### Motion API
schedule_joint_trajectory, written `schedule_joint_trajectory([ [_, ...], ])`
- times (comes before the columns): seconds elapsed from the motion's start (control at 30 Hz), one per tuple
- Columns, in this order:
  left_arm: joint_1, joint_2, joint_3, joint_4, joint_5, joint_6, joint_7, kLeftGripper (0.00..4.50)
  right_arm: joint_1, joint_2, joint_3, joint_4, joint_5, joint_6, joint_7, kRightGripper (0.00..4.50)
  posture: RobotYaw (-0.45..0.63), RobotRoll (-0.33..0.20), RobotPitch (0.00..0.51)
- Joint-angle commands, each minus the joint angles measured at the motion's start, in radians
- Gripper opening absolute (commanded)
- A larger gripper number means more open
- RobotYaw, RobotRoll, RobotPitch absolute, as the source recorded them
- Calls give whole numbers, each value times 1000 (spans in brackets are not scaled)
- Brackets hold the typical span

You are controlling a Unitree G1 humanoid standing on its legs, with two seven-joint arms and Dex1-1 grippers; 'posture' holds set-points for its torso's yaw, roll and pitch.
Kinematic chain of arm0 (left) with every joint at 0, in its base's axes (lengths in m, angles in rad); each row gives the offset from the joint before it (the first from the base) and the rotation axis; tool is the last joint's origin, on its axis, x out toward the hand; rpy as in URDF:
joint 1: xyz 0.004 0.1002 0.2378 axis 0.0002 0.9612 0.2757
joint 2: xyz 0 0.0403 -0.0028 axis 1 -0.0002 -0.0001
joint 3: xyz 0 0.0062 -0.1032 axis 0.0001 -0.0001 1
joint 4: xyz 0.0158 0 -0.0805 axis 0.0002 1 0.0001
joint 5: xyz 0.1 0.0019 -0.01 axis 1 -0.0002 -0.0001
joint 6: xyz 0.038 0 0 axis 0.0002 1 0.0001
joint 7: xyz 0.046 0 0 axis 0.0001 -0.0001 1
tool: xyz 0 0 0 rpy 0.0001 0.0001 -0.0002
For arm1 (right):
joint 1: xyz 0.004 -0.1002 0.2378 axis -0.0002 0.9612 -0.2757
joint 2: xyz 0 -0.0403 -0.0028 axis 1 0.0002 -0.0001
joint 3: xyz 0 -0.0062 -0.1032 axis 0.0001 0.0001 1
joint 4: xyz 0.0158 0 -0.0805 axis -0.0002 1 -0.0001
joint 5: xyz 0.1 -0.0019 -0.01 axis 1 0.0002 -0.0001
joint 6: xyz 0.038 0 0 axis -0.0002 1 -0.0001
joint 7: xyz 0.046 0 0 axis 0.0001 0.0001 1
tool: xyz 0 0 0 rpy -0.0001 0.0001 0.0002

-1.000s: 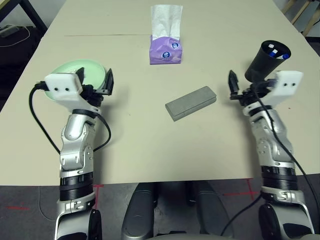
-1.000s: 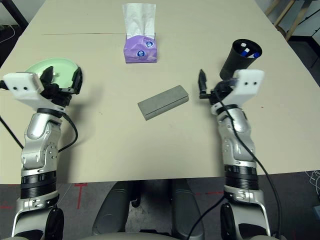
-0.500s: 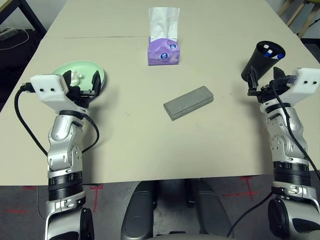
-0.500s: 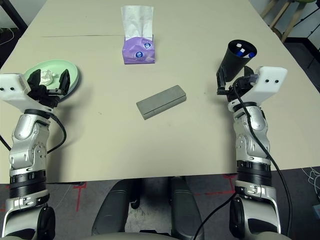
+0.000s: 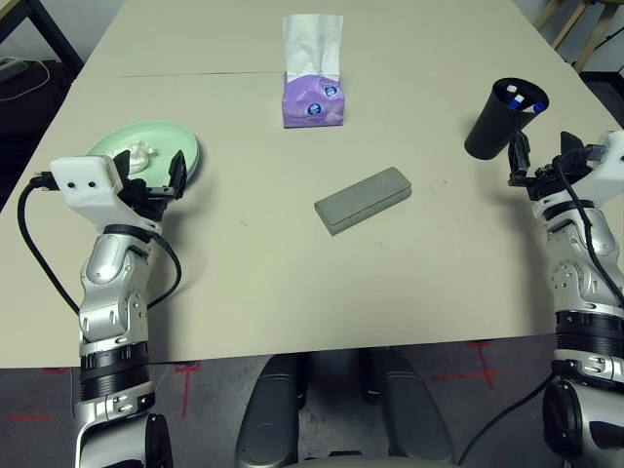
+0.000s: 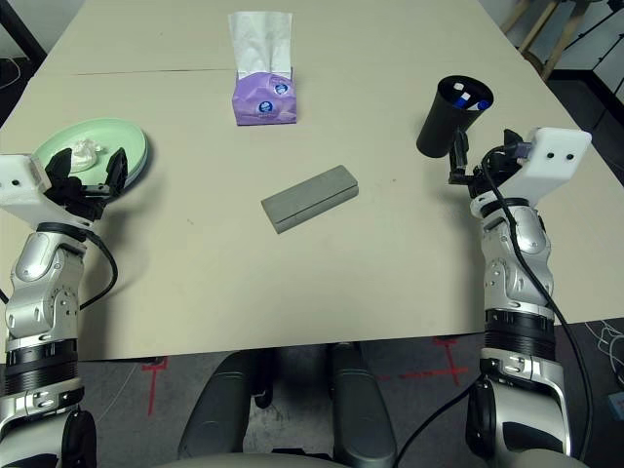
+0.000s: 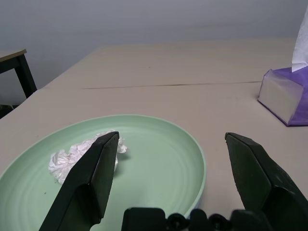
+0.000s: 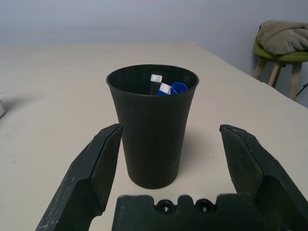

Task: Organize and tidy the items on the table.

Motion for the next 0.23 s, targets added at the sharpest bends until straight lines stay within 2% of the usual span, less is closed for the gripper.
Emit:
schedule_joint_trajectory([
  [0.03,21,-5,3,-4,-7,2,3,4500,9,5,-6,3,3,-6,-7,4437,22,0,219],
  [0.23,14,-13,10,0,-10,-15,12,4500,6,4,-2,2,3,-2,-4,4437,23,0,218],
])
